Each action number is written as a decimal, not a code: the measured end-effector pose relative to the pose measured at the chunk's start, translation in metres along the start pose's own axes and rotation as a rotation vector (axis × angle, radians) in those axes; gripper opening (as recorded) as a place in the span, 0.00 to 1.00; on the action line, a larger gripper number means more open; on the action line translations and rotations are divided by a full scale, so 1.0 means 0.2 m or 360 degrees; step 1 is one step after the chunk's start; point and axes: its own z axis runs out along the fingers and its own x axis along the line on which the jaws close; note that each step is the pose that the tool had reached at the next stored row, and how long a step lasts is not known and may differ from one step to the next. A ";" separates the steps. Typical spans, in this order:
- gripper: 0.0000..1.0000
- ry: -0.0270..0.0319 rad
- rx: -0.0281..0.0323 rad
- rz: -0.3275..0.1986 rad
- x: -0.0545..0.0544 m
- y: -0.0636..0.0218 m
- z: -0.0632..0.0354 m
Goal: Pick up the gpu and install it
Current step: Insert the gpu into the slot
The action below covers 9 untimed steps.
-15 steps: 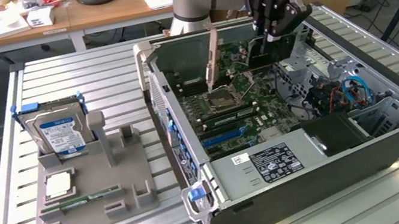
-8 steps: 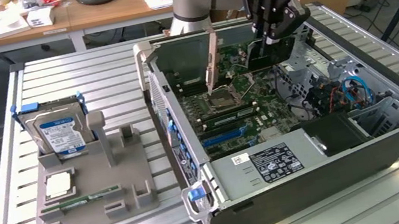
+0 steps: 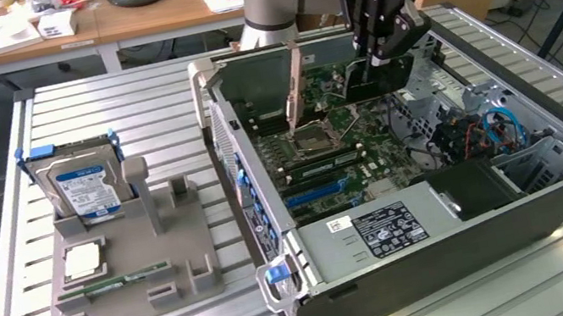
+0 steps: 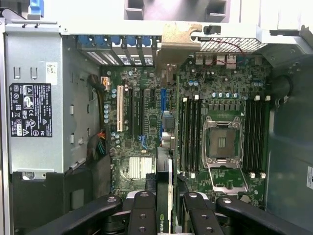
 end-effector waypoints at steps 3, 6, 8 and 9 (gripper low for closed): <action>0.26 0.00000 0.00000 0.0001 0.00 0.000 0.001; 0.26 -0.00021 0.00004 0.0001 0.00 0.001 0.024; 0.26 -0.00025 0.00005 0.0001 0.00 0.002 0.043; 0.26 -0.00027 0.00004 0.0001 0.00 0.002 0.052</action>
